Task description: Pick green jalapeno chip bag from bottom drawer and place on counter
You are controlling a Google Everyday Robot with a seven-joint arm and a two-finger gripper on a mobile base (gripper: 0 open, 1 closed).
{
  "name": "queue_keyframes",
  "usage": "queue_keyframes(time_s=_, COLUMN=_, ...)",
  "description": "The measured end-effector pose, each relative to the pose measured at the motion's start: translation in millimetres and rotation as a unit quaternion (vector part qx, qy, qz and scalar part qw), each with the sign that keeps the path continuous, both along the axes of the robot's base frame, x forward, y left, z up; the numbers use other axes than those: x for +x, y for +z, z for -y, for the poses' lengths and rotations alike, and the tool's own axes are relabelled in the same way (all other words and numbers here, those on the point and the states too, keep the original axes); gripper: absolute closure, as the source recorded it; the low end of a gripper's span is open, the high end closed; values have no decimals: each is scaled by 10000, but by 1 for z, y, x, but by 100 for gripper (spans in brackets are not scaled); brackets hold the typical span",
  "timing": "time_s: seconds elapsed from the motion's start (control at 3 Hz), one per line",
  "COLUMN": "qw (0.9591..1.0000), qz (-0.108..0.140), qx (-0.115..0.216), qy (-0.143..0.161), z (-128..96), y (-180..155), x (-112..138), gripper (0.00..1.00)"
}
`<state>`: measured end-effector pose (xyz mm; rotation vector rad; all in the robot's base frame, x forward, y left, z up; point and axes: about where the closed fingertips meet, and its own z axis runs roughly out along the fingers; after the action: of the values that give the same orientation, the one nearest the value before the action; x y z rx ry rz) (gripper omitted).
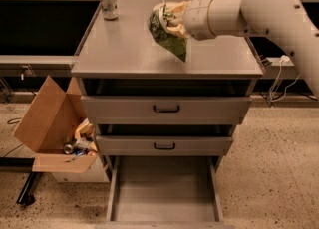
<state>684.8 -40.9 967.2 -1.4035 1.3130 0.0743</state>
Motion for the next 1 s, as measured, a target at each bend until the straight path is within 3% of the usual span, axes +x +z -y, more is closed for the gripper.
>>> queue_keyframes(time_s=0.67, qw=9990, qz=-382, qx=-34, qy=-211, z=-23, y=-31, x=72, gripper=100)
queue_keyframes(time_s=1.0, qw=9990, qz=-382, qx=-33, qy=-212, z=-23, y=-31, x=72, gripper=100)
